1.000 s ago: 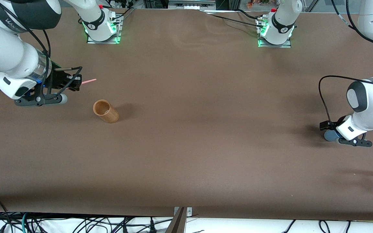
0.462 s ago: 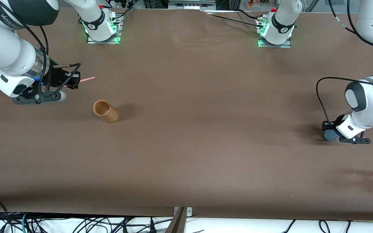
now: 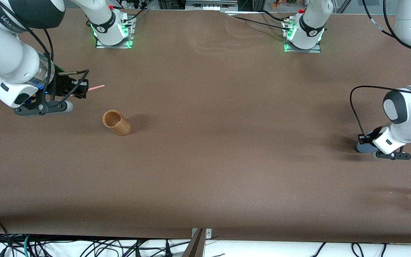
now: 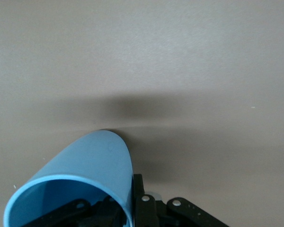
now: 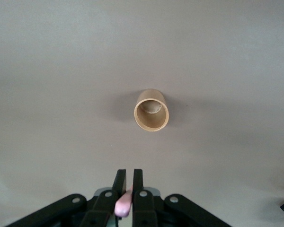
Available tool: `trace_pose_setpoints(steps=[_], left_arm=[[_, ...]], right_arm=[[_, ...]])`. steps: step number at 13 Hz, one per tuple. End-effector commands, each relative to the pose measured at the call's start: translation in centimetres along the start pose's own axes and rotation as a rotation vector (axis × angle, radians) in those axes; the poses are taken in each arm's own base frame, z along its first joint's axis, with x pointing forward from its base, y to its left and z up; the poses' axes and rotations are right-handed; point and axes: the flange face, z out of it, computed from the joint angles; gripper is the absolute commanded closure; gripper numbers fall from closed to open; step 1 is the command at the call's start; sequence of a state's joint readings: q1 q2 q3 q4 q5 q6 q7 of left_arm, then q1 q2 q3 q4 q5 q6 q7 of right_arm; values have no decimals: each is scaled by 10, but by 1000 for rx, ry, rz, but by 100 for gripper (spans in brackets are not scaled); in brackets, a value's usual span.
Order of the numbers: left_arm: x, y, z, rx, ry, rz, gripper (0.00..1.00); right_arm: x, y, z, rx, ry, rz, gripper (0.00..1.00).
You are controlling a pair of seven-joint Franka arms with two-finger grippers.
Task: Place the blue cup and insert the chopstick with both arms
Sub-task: 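Lift the blue cup with the left gripper and carry it toward the bamboo cup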
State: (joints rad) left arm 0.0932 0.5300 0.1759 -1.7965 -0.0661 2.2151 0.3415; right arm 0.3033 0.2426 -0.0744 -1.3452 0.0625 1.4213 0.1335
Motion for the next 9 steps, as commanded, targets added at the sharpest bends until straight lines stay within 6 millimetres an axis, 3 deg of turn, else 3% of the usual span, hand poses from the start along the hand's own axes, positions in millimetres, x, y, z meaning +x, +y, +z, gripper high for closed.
trace_pose_setpoints(steps=[1,3,6,7,9], left_arm=[[27,49,-49,-79,-19,4,100],[44,123,-76,-92,-42,-5,100],[49,267,-108,-92,-82,-46,100],[44,315,-112,-89,-95,-78,100],[28,398,-101,-75,-122,-143,100]], right_arm=[[0,-2,-2,2,-3,4,100],[2,-2,1,1,-6,4,100],[3,-2,3,1,-9,4,100],[3,-2,3,1,-10,4,100],[5,-2,6,0,-15,5,100]])
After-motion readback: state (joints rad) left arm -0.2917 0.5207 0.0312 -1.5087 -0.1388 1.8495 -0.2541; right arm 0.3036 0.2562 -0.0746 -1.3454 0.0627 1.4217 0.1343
